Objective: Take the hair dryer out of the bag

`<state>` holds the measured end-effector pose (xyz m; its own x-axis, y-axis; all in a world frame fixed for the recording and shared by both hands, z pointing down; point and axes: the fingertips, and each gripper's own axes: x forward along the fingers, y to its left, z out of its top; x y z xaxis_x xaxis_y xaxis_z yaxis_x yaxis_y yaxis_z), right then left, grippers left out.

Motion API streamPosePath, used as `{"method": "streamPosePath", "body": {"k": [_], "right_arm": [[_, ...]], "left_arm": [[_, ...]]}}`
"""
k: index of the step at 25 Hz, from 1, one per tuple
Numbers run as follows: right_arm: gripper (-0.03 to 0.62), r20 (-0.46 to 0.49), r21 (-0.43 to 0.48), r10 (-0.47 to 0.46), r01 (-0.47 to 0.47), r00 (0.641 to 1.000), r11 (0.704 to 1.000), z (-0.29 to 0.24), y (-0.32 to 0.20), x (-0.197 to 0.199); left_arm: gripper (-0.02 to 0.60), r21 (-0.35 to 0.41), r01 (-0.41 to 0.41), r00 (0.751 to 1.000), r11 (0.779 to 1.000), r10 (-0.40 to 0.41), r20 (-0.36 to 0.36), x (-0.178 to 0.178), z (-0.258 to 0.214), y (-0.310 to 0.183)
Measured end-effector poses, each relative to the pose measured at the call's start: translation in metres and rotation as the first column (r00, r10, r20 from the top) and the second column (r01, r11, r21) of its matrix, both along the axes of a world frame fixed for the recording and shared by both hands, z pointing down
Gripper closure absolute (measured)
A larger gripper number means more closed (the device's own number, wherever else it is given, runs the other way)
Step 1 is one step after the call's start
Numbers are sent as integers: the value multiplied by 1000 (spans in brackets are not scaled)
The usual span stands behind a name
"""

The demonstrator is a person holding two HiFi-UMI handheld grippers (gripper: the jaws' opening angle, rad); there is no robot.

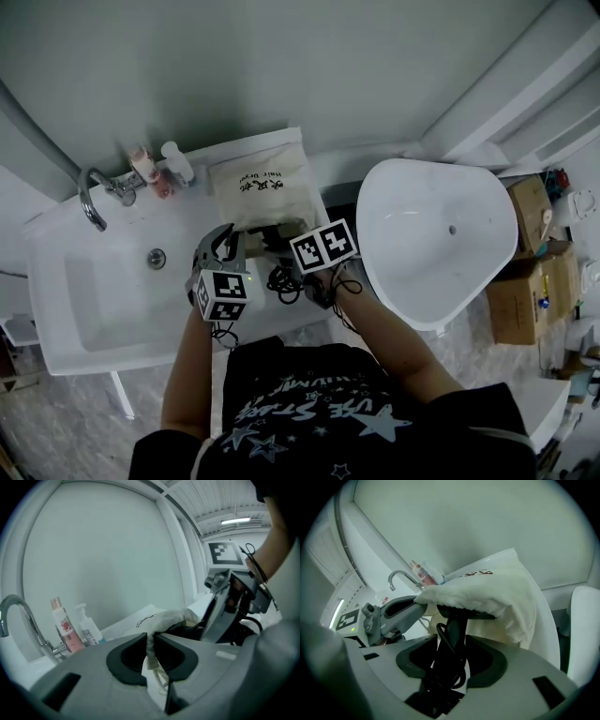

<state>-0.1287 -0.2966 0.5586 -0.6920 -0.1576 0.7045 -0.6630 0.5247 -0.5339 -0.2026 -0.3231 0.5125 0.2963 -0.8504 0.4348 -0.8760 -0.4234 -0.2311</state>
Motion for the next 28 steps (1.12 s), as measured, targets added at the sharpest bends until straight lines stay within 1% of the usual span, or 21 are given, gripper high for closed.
{"method": "streamPosePath", "body": {"k": [4, 7, 10, 13, 21, 24, 28], "right_arm": [[407, 58, -2, -56, 56, 997, 998, -16, 26, 4], [413, 88, -3, -81, 82, 993, 997, -25, 42, 12], [414, 138, -41, -77, 84, 987, 996, -27, 56, 18], [414, 174, -64, -77, 89, 982, 994, -28, 68, 24], [416, 230, -34, -92, 103, 969, 994, -52, 96, 48], [416, 250, -26, -92, 102, 964, 994, -61, 108, 59], [416, 292, -10, -69, 75, 954, 997, -71, 118, 77]], "left_arm": [[525, -13, 34, 999, 999, -34, 8, 1, 0, 3], [525, -13, 55, 998, 998, -55, 1, 3, -2, 6], [525, -18, 75, 997, 997, -75, -9, 5, -1, 9], [525, -22, 90, 996, 996, -90, -2, 6, 0, 13], [523, -43, 107, 993, 993, -108, -36, 12, -1, 18], [523, -55, 112, 993, 992, -114, -36, 14, 2, 21], [520, -98, 121, 992, 988, -124, -21, 17, 11, 30]]}}
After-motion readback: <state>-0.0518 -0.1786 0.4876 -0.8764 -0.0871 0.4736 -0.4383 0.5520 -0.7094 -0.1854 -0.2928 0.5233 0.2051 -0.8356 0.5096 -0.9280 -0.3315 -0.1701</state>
